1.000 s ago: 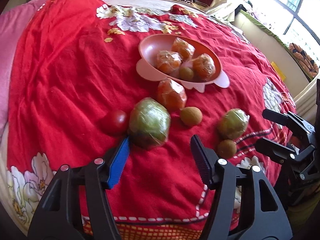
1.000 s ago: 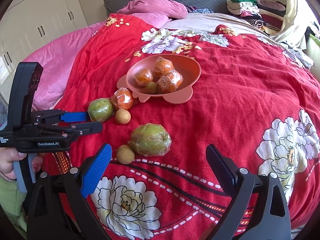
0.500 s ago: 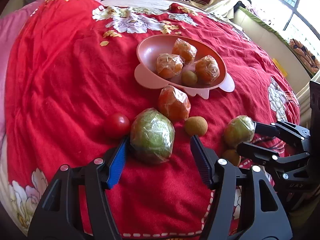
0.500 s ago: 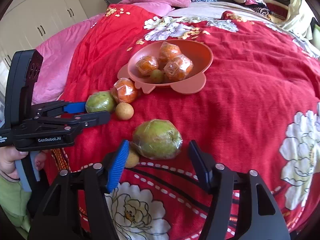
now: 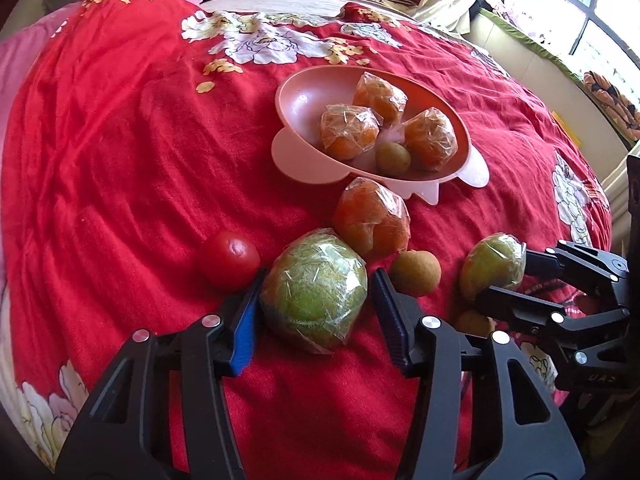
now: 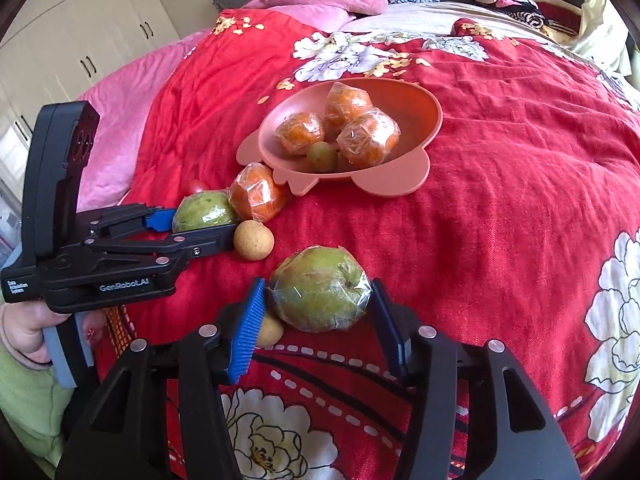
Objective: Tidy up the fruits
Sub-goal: 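Close the left tool on the large green bagged fruit while the right tool grasps its green fruit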
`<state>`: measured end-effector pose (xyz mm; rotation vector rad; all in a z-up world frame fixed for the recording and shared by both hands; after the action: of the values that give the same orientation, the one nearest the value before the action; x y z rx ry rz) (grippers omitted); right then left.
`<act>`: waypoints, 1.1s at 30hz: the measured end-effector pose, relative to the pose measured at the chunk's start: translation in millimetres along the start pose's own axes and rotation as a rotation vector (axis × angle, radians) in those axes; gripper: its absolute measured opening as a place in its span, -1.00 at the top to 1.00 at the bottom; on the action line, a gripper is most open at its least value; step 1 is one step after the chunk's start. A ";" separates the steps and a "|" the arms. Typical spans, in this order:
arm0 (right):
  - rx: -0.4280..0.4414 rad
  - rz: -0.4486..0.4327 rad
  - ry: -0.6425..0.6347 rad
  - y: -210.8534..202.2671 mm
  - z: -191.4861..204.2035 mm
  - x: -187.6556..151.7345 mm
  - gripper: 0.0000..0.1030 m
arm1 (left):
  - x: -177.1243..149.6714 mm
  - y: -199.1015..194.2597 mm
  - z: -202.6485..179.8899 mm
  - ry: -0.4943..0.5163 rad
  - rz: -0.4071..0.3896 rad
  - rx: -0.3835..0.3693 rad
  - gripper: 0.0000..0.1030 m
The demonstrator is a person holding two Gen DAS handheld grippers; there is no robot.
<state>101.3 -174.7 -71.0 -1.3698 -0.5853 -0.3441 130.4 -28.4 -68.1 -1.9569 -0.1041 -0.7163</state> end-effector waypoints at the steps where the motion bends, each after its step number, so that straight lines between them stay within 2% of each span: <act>1: 0.001 -0.005 0.002 -1.3 -0.3 -0.1 0.05 | 0.6 0.2 0.0 0.005 0.000 0.005 0.23; 8: 0.002 -0.020 0.009 -9.6 -1.6 -1.4 0.07 | 2.6 1.1 1.1 0.019 -0.006 0.004 0.27; 18: 0.006 -0.059 0.028 -23.5 -7.8 3.6 0.07 | -1.9 -20.1 -18.1 0.016 -0.026 -0.083 0.27; 33: 0.016 -0.109 0.048 -41.3 -16.3 11.8 0.07 | 11.5 -48.6 -26.7 0.020 -0.083 -0.078 0.27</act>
<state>91.1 -197.0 -32.1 -1.3142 -0.6231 -0.4584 110.3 -29.8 -15.3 -2.0292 -0.1483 -0.8046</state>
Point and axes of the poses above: each gripper's, at about its wrist camera, not at the fingertips, and y roughly the way its jaws point, z to its left, x to its top, the point moved 2 cm from there along y, roughly the way its jaws point, and after that the axes turned 13 degrees about -x, right-handed, at the moved point
